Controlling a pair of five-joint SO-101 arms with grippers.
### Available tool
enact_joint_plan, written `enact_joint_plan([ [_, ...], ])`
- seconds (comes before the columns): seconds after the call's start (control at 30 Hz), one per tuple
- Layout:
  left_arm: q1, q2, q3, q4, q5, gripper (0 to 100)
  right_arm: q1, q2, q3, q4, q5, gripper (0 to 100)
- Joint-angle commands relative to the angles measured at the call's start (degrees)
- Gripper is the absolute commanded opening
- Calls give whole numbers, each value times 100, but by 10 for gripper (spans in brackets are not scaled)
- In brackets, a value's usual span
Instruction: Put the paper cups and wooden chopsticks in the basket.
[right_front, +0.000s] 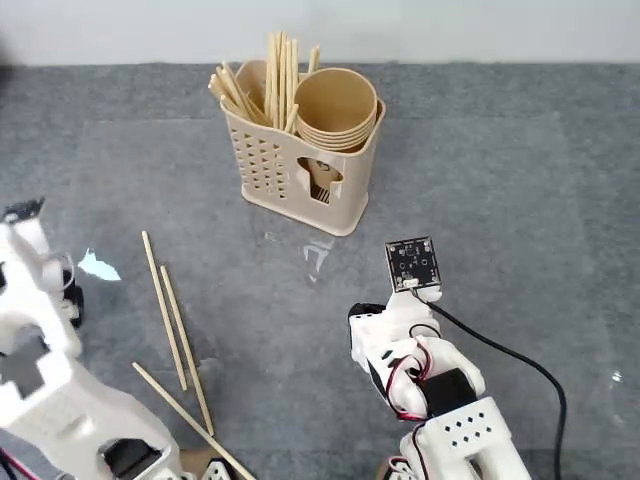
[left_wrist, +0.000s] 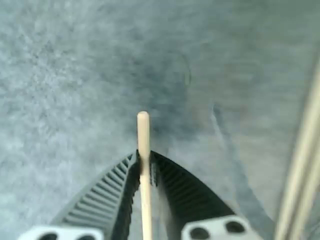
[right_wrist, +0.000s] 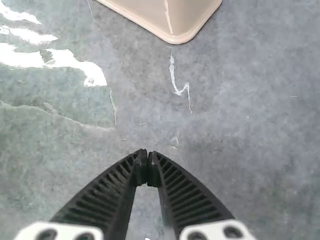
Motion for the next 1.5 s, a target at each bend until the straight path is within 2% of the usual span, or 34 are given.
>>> enact_joint_plan([
  [0.0, 440, -1064, -110, 273, 352, 12, -4, -75, -44, -127, 70, 9],
  [0.27, 1556, -2400, -505, 281, 1380, 12, -4, -75, -44, -127, 70, 9],
  [0.6, 2690, -2585, -3037, 97, 2980, 12, -4, -75, -44, -127, 70, 9],
  [0.8, 3209, -2585, -3855, -1213, 3991, 12, -4, -75, -44, -127, 70, 9],
  [0.93, 3455, -2585, -3873, -2356, 4492, 12, -4, -75, -35, -127, 70, 9],
  [1.07, 3640, -2576, -3873, -3138, 5055, 12, -4, -75, -35, -127, 70, 9],
  [1.3, 4070, -2242, -3653, -4273, 5345, 12, -4, -75, -35, -127, 79, 9],
  [1.47, 4097, -1468, -3591, -4519, 5319, 12, -4, -75, -35, -127, 79, 9],
])
